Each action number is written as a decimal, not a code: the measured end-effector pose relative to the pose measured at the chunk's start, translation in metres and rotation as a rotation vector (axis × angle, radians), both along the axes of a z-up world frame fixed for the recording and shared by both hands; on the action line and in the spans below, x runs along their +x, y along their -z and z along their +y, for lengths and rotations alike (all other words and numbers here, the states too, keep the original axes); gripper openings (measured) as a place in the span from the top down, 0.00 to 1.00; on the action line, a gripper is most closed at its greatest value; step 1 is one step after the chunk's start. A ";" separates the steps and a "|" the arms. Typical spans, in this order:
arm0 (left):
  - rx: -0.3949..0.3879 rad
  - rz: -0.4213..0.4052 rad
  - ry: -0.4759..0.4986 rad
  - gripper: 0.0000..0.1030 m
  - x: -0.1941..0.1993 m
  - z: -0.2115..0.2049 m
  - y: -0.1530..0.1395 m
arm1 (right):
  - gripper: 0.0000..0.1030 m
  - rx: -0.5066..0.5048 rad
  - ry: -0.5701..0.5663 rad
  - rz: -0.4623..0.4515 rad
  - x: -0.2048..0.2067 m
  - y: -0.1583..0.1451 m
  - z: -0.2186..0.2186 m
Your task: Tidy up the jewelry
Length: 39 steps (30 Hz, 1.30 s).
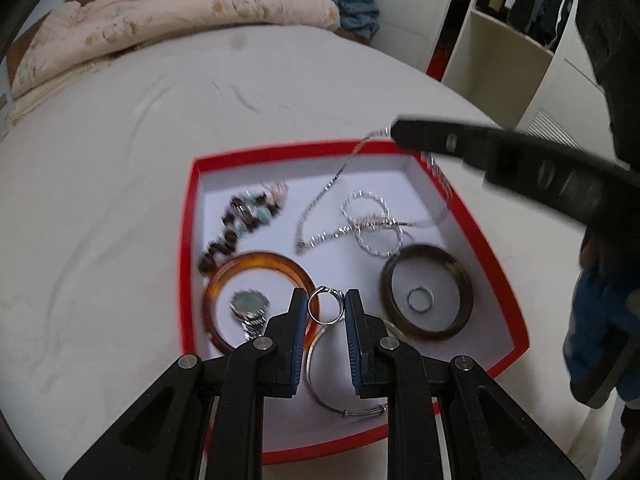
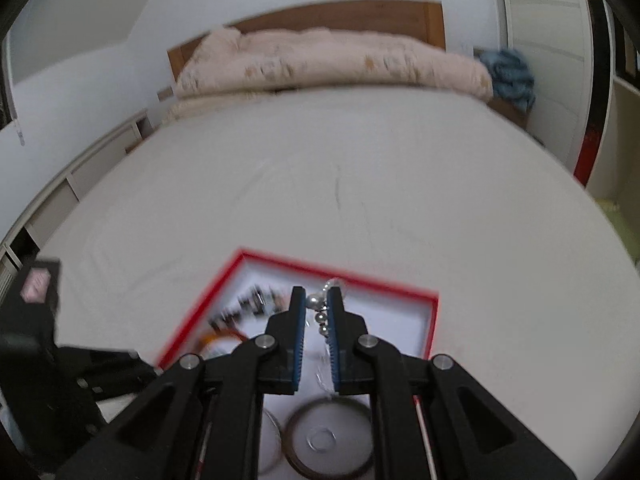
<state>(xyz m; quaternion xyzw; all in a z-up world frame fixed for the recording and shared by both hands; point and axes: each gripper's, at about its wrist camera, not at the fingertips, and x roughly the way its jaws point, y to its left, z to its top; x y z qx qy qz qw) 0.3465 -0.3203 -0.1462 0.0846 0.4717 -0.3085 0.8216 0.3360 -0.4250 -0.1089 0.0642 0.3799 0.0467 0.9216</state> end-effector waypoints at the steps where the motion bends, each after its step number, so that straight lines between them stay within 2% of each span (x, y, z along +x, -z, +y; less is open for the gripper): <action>1: 0.005 0.006 0.004 0.82 -0.001 -0.001 0.003 | 0.91 0.000 0.001 0.025 -0.001 0.010 -0.002; 8: 0.030 0.020 -0.008 0.82 0.001 -0.001 0.013 | 0.89 -0.010 0.003 0.144 -0.002 0.047 -0.013; 11: 0.028 0.028 -0.016 0.75 0.002 0.000 0.014 | 0.89 -0.017 0.005 0.163 -0.009 0.052 -0.013; 13: 0.027 0.025 -0.020 0.67 -0.001 0.004 0.012 | 0.88 -0.026 0.006 0.168 -0.013 0.052 -0.013; 16: 0.018 0.020 -0.026 0.65 -0.003 0.008 0.004 | 0.77 -0.035 0.011 0.168 -0.019 0.047 -0.013; 22: 0.006 -0.042 -0.064 0.58 -0.016 0.026 -0.028 | 0.76 -0.057 0.036 0.145 -0.047 0.020 -0.016; 25: 0.003 -0.085 -0.100 0.57 -0.030 0.041 -0.047 | 0.76 -0.075 0.044 0.116 -0.066 -0.003 -0.011; 28: 0.006 -0.124 -0.150 0.57 -0.054 0.065 -0.071 | 0.64 -0.077 0.046 0.091 -0.092 -0.027 0.003; 32: 0.000 -0.120 -0.208 0.57 -0.080 0.088 -0.097 | 0.62 -0.074 0.034 0.070 -0.127 -0.050 0.031; 33: 0.000 -0.132 -0.223 0.55 -0.089 0.097 -0.106 | 0.62 -0.071 0.029 0.064 -0.136 -0.055 0.040; 37: 0.034 -0.211 -0.297 0.36 -0.136 0.131 -0.136 | 0.58 -0.059 0.005 0.032 -0.174 -0.078 0.073; 39: 0.038 -0.235 -0.330 0.33 -0.154 0.147 -0.146 | 0.55 -0.052 -0.005 0.014 -0.192 -0.088 0.089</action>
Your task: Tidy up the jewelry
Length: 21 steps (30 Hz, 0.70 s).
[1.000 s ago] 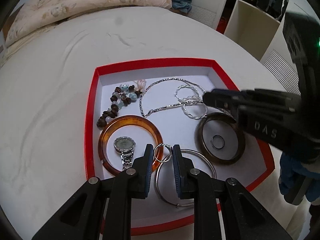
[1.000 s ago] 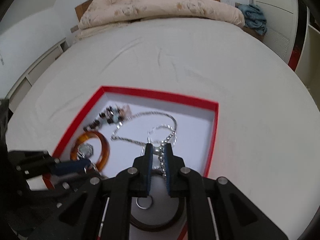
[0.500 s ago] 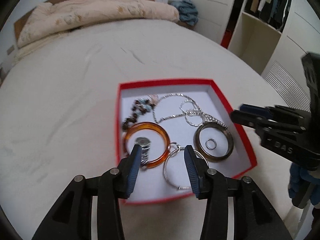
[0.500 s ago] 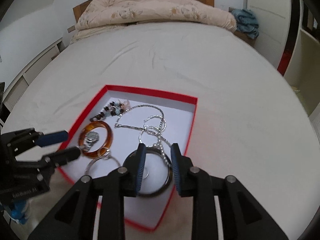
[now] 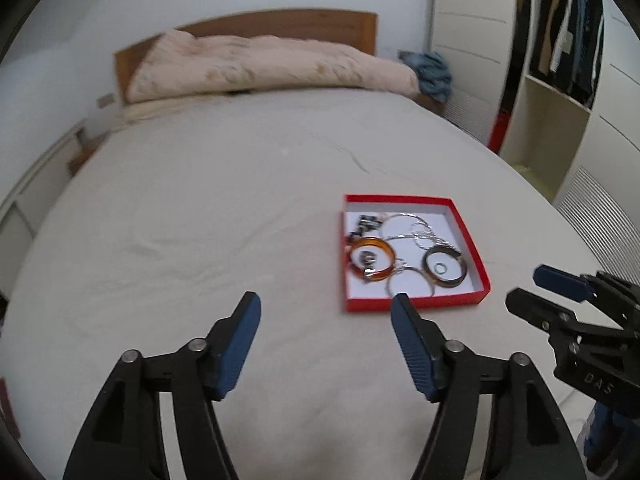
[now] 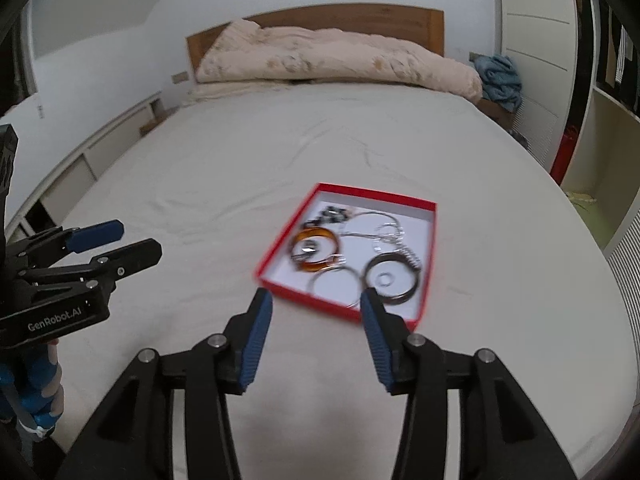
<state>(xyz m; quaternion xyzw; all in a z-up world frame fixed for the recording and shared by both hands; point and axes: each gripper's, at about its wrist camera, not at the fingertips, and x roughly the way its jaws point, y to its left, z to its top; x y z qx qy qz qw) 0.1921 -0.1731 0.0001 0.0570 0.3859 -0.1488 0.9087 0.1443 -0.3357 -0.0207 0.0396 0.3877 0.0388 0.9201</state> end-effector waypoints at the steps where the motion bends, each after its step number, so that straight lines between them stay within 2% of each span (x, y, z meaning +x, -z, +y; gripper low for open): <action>1: 0.006 -0.014 -0.026 0.31 -0.013 0.011 -0.006 | 0.54 0.001 -0.003 -0.006 -0.010 -0.005 0.009; 4: 0.018 -0.041 -0.066 0.25 -0.038 0.028 -0.016 | 0.50 0.010 -0.003 -0.024 -0.033 -0.015 0.027; 9: 0.048 -0.085 -0.107 0.20 -0.089 0.057 -0.031 | 0.49 0.007 0.001 -0.049 -0.070 -0.027 0.056; 21: 0.024 -0.179 -0.163 0.13 -0.172 0.106 -0.068 | 0.48 -0.001 -0.030 -0.086 -0.132 -0.038 0.099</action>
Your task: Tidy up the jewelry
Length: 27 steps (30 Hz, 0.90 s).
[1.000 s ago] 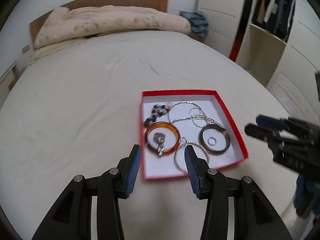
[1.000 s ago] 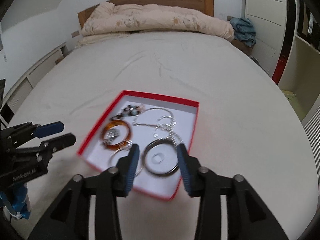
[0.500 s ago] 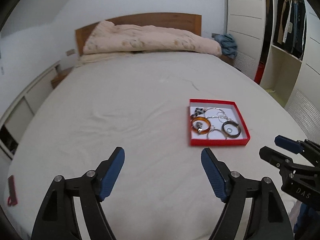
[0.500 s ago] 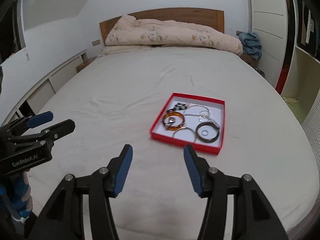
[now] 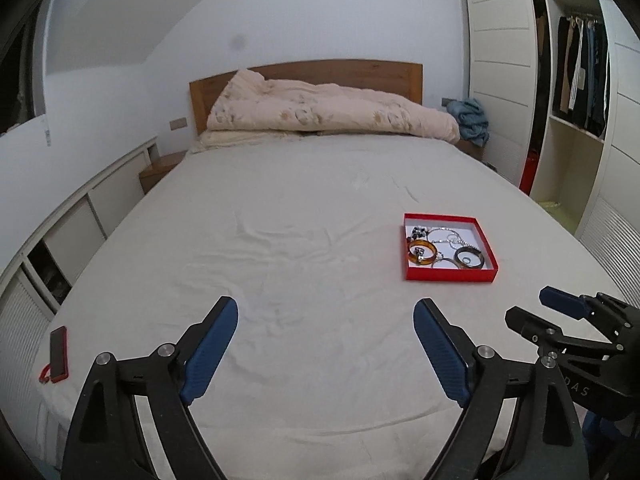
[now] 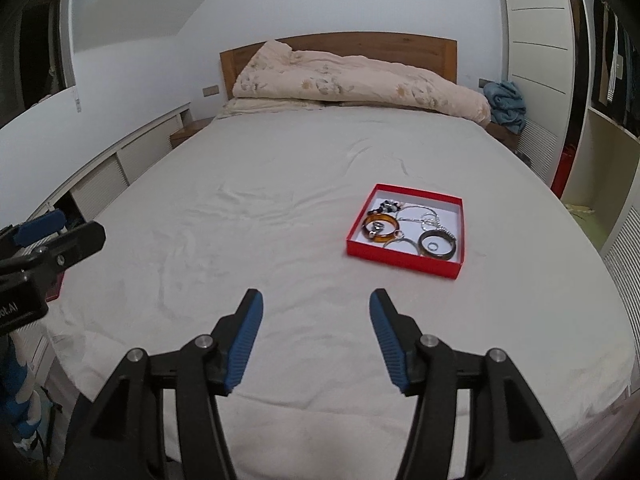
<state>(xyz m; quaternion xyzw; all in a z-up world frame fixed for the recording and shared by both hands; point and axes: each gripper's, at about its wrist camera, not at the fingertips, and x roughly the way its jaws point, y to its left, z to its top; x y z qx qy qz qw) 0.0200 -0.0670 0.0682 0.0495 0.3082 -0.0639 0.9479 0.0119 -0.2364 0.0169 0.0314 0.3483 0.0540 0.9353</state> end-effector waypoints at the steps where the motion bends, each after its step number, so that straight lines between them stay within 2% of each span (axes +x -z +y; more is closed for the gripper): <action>1: 0.002 -0.011 -0.003 0.12 -0.006 0.002 -0.003 | 0.48 0.000 0.000 -0.004 -0.005 -0.002 0.001; 14: 0.000 -0.094 -0.027 0.04 -0.051 0.007 -0.018 | 0.34 -0.002 0.017 -0.078 -0.049 -0.022 0.010; 27: 0.002 -0.137 -0.054 0.00 -0.069 0.003 -0.026 | 0.20 -0.013 0.047 -0.151 -0.076 -0.033 0.010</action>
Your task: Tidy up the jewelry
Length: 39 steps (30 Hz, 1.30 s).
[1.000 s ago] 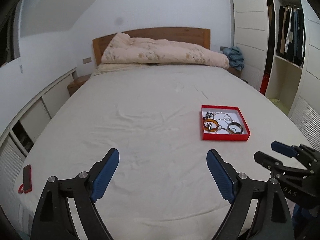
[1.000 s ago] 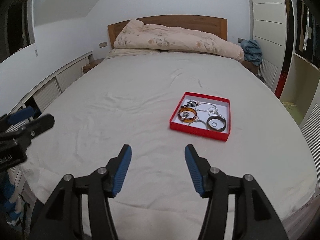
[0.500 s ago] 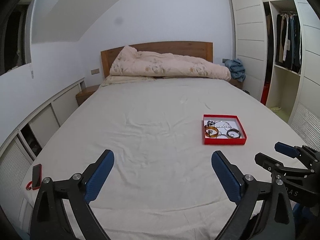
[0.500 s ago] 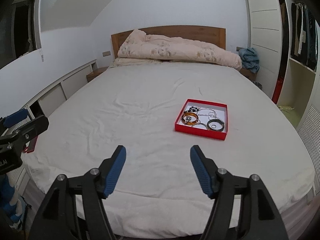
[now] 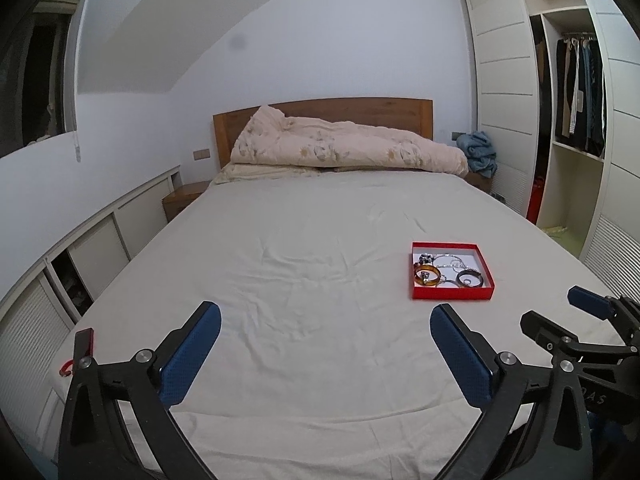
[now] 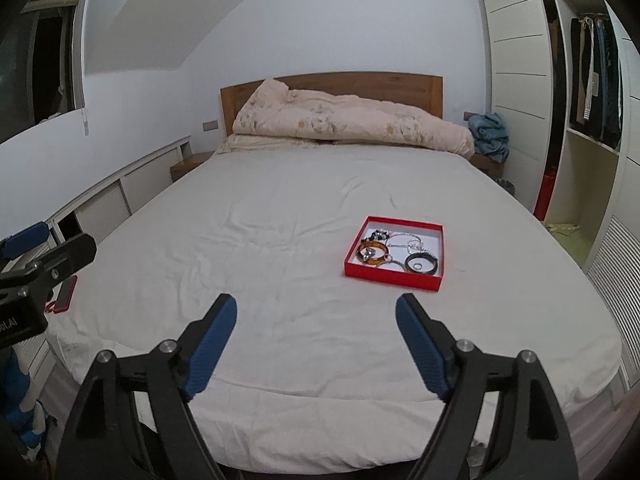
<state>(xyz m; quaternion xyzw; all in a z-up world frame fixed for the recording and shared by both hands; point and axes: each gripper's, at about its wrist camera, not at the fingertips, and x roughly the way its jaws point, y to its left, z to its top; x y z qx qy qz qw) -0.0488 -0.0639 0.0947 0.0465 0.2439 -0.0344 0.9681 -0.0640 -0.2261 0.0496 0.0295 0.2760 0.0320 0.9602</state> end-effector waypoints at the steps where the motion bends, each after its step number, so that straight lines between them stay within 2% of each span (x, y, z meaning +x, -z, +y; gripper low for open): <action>1: -0.002 -0.001 0.002 0.00 -0.001 0.000 -0.001 | 0.20 -0.005 0.004 -0.007 -0.001 -0.001 0.000; 16: -0.009 0.004 0.005 0.00 0.002 -0.003 0.005 | 0.18 -0.023 0.017 -0.010 -0.003 0.001 0.001; 39: -0.017 0.081 0.019 0.00 0.020 -0.003 0.031 | 0.18 -0.023 0.007 0.088 0.021 0.033 0.006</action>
